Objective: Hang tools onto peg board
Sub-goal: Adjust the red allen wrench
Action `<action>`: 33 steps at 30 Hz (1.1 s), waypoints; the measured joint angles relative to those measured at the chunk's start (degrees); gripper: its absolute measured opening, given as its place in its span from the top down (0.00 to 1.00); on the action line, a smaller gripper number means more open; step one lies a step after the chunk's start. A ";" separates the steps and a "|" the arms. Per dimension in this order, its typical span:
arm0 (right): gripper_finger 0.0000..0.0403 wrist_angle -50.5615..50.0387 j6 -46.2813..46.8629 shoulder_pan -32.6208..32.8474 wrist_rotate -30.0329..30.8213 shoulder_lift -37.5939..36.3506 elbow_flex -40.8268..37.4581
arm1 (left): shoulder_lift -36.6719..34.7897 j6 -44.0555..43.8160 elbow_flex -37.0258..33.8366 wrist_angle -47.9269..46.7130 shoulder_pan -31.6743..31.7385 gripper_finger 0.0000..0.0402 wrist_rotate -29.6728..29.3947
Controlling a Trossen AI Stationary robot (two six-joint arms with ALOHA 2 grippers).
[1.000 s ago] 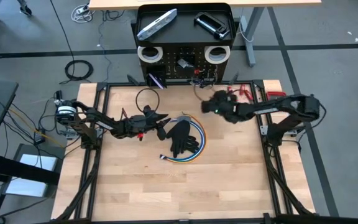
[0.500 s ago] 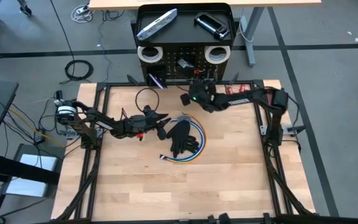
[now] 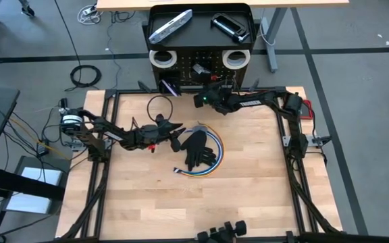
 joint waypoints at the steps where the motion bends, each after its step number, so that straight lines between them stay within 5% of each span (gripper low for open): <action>1: 0.72 0.41 -0.64 -0.21 0.22 0.00 0.00 | 0.00 0.00 0.00 0.03 0.00 0.70 0.01; 18: 0.75 8.05 -7.38 -3.65 -2.76 2.73 -0.02 | 0.00 0.02 -0.02 0.07 0.00 0.70 0.01; 27: 0.96 7.97 -8.12 -2.98 -0.65 2.73 -0.02 | 0.00 1.31 -0.02 0.03 0.00 0.70 -0.05; 33: 0.96 5.74 -6.69 -1.76 1.58 1.97 -0.02 | 0.00 1.29 -0.02 0.00 0.01 0.70 -0.10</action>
